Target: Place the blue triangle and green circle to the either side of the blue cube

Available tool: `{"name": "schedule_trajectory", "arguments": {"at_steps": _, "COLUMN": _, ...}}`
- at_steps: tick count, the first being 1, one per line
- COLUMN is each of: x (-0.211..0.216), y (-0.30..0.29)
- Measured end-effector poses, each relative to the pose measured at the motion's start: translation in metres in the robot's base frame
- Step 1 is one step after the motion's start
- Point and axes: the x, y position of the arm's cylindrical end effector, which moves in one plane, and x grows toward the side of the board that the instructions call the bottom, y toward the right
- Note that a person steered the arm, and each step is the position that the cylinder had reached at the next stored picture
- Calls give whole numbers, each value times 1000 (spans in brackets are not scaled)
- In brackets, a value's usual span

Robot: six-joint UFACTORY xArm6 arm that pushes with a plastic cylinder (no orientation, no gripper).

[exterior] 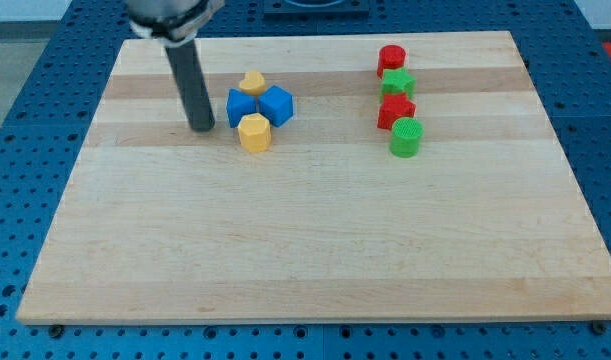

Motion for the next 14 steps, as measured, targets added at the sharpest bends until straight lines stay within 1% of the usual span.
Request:
{"name": "schedule_trajectory", "arguments": {"at_steps": 1, "x": 81, "y": 30}}
{"name": "schedule_trajectory", "arguments": {"at_steps": 2, "x": 118, "y": 148}}
{"name": "schedule_trajectory", "arguments": {"at_steps": 3, "x": 110, "y": 255}}
{"name": "schedule_trajectory", "arguments": {"at_steps": 4, "x": 47, "y": 309}}
{"name": "schedule_trajectory", "arguments": {"at_steps": 5, "x": 9, "y": 303}}
{"name": "schedule_trajectory", "arguments": {"at_steps": 6, "x": -11, "y": 272}}
{"name": "schedule_trajectory", "arguments": {"at_steps": 7, "x": 5, "y": 260}}
{"name": "schedule_trajectory", "arguments": {"at_steps": 8, "x": 36, "y": 260}}
{"name": "schedule_trajectory", "arguments": {"at_steps": 9, "x": 53, "y": 259}}
{"name": "schedule_trajectory", "arguments": {"at_steps": 11, "x": 59, "y": 250}}
{"name": "schedule_trajectory", "arguments": {"at_steps": 12, "x": 65, "y": 230}}
{"name": "schedule_trajectory", "arguments": {"at_steps": 13, "x": 58, "y": 229}}
{"name": "schedule_trajectory", "arguments": {"at_steps": 14, "x": 45, "y": 204}}
